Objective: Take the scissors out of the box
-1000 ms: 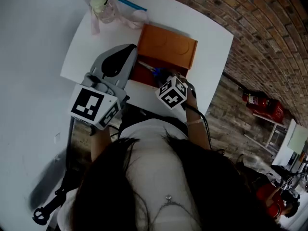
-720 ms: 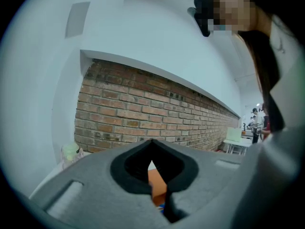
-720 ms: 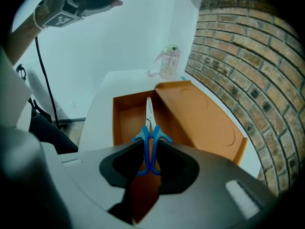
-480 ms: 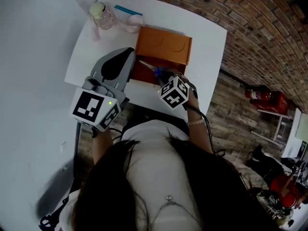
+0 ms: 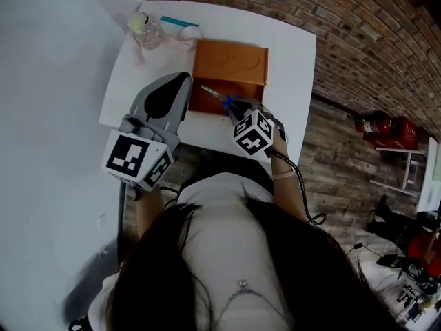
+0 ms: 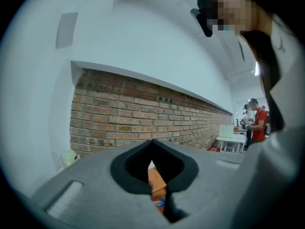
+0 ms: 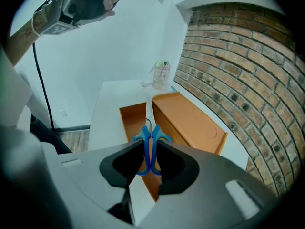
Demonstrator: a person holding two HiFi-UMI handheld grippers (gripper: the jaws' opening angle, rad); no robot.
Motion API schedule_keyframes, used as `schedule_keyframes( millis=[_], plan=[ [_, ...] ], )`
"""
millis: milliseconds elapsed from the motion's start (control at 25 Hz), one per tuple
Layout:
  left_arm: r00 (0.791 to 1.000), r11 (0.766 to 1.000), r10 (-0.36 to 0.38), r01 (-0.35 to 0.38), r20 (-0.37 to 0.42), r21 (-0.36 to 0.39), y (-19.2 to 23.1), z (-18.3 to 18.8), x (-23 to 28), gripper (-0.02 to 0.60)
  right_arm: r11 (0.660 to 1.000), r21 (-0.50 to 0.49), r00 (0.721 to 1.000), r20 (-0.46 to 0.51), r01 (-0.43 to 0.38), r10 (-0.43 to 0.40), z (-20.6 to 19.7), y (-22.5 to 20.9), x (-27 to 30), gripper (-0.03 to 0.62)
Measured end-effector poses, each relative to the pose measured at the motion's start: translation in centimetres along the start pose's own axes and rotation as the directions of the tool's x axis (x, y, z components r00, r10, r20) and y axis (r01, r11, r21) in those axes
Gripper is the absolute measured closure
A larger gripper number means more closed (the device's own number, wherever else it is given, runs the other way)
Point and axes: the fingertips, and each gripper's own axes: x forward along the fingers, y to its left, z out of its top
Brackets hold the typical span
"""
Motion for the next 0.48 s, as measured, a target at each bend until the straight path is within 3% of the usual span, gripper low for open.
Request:
schedule_keyframes(
  millis=[480],
  plan=[
    [0.998, 0.997, -0.066, 0.066, 0.018, 0.036, -2.8, 0.7, -3.0, 0.581, 0.991, 0.088, 0.993, 0.057, 0.097, -0.102, 0.1, 1.0, -3.5, 0.497]
  ],
)
